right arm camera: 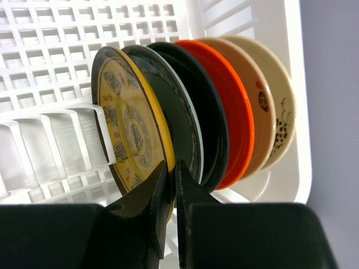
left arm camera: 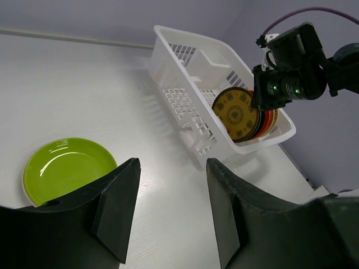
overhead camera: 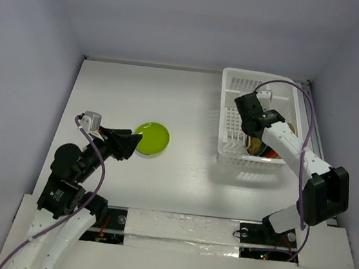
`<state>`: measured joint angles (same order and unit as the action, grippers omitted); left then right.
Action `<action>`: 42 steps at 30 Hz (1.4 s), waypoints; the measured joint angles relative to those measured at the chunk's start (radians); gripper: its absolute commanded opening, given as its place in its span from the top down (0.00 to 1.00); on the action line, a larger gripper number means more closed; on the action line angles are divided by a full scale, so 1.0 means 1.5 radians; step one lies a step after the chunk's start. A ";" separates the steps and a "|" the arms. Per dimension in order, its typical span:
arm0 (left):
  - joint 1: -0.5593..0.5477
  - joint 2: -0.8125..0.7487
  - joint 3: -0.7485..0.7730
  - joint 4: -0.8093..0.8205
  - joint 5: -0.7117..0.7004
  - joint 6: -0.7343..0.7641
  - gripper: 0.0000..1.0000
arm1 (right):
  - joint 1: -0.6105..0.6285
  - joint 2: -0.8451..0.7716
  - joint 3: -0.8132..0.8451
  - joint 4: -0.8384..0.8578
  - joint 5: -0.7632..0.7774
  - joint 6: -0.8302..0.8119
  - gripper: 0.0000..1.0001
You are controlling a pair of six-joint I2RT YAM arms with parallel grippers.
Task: Unload the plates from the dish rack
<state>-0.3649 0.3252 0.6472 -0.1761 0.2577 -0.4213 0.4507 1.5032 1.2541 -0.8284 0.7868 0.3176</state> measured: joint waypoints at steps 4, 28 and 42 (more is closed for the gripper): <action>-0.005 -0.001 0.000 0.000 0.000 0.000 0.52 | 0.022 0.006 0.023 -0.013 0.036 -0.011 1.00; -0.006 0.000 0.000 -0.001 -0.017 0.000 0.53 | 0.184 -0.182 0.071 0.207 -0.192 0.071 1.00; 0.000 0.013 0.000 -0.007 -0.039 -0.004 0.53 | 0.254 0.230 0.071 0.475 -0.485 0.210 1.00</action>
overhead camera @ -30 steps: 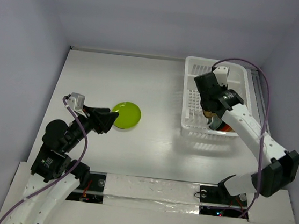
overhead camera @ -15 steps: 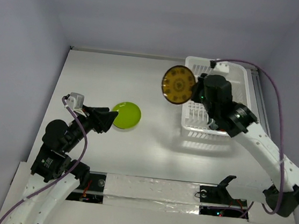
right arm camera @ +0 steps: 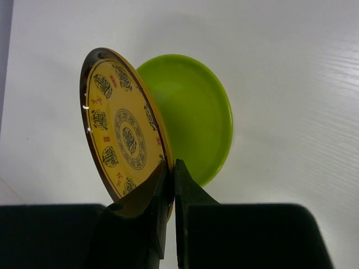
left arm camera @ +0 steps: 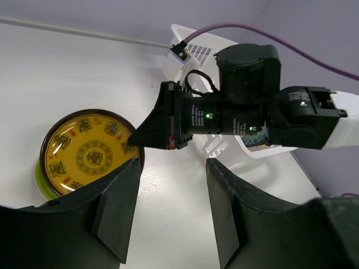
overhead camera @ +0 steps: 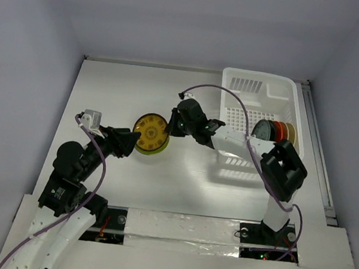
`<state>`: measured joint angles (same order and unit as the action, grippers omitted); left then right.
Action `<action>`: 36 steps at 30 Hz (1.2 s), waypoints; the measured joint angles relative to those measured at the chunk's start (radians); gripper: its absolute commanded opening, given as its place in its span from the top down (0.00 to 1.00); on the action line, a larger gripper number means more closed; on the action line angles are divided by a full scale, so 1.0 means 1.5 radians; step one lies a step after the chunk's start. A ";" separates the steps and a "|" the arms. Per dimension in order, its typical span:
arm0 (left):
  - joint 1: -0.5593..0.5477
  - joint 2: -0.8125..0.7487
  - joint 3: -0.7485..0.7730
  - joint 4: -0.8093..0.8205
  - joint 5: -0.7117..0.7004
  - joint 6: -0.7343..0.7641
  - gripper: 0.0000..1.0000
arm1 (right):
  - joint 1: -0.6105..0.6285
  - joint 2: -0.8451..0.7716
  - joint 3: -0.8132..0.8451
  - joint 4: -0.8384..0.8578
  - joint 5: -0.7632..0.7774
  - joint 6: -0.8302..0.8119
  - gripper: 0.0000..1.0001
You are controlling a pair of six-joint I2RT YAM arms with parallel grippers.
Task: Unload the plates from the dish rack
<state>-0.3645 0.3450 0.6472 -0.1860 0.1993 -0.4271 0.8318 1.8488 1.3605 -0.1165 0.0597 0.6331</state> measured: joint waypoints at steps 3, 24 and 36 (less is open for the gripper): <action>0.004 0.002 0.000 0.000 0.000 -0.001 0.53 | 0.000 0.025 0.000 0.025 -0.022 0.022 0.99; 0.005 0.003 0.000 0.000 0.001 -0.001 0.53 | 0.000 0.069 -0.012 0.073 -0.024 0.070 0.52; 0.005 0.003 0.000 0.001 0.002 -0.001 0.53 | 0.000 -0.042 -0.066 -0.013 0.076 0.027 0.58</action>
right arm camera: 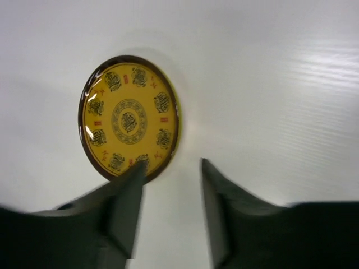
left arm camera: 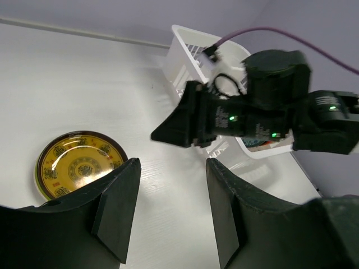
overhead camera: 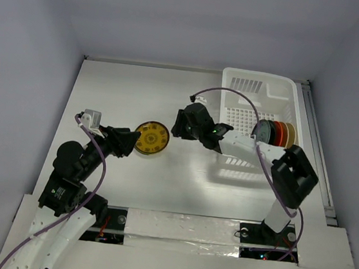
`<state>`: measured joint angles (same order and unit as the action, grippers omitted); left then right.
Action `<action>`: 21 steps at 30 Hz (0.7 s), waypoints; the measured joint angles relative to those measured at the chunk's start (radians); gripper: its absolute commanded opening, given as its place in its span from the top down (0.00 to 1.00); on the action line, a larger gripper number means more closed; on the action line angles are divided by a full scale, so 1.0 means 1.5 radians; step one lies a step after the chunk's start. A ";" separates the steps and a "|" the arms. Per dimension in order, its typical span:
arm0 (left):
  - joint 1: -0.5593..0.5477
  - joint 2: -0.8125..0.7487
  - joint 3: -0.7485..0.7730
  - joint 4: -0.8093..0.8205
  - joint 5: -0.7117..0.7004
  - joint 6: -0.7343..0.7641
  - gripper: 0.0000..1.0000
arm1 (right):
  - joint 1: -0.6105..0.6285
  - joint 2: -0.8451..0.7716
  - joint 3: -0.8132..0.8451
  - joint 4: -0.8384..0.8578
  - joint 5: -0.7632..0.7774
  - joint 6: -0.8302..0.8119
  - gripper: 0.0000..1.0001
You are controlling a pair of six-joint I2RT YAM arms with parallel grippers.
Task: Unload the plates from the dish rack
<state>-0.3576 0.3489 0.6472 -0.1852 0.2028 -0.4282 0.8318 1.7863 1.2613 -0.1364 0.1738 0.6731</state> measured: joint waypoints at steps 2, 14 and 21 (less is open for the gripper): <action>0.000 -0.002 0.000 0.000 0.001 0.000 0.53 | 0.000 -0.046 -0.010 -0.020 0.041 -0.006 0.94; 0.000 -0.021 0.000 0.001 0.005 -0.002 0.81 | -0.091 -0.360 -0.078 -0.231 0.330 -0.031 0.98; 0.000 -0.022 0.000 -0.001 -0.004 -0.003 0.91 | -0.236 -0.357 -0.110 -0.352 0.394 -0.060 0.71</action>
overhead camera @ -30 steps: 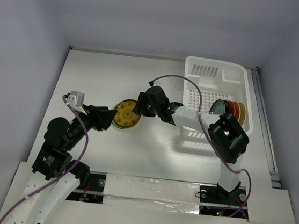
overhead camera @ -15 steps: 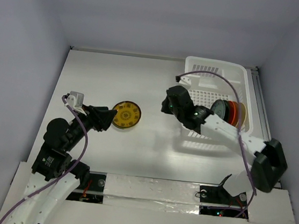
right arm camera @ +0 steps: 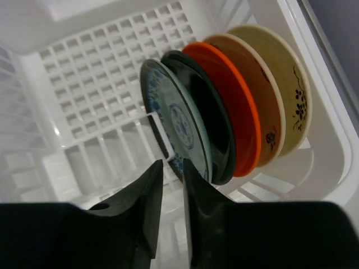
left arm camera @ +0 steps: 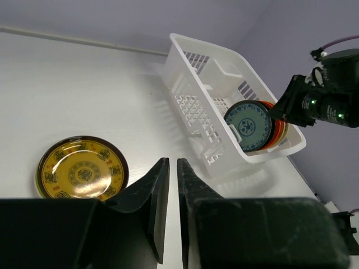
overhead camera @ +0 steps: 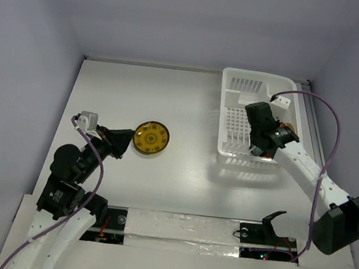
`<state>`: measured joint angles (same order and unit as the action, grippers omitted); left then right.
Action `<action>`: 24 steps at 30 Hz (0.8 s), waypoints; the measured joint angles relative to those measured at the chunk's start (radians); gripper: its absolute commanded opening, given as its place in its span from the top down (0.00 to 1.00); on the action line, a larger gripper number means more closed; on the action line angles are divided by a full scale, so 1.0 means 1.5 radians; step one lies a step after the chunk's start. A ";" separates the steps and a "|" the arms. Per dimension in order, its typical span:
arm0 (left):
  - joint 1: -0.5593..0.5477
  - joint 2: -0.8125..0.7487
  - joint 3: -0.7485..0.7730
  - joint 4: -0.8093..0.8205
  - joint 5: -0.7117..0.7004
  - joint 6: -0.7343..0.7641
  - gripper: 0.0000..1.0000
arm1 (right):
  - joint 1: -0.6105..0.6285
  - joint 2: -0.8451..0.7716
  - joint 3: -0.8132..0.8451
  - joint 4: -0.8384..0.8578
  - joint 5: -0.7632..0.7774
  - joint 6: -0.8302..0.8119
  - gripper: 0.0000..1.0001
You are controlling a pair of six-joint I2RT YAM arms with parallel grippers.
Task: Unload the plates from the dish rack
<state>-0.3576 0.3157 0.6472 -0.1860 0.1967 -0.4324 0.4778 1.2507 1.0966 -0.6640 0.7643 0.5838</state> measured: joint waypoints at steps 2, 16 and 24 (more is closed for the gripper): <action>0.000 0.000 0.000 0.000 -0.002 0.000 0.82 | -0.011 0.030 0.007 -0.026 0.005 -0.011 0.67; -0.005 -0.003 0.000 -0.004 -0.010 -0.002 0.63 | -0.079 0.089 0.030 -0.055 -0.003 -0.052 0.68; -0.005 -0.003 0.000 -0.004 -0.010 -0.002 0.63 | -0.087 0.099 0.030 -0.054 -0.015 -0.072 0.70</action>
<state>-0.3649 0.3111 0.6472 -0.1925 0.1818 -0.4351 0.3477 1.3998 1.1419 -0.7444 0.7422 0.4751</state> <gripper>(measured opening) 0.368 0.304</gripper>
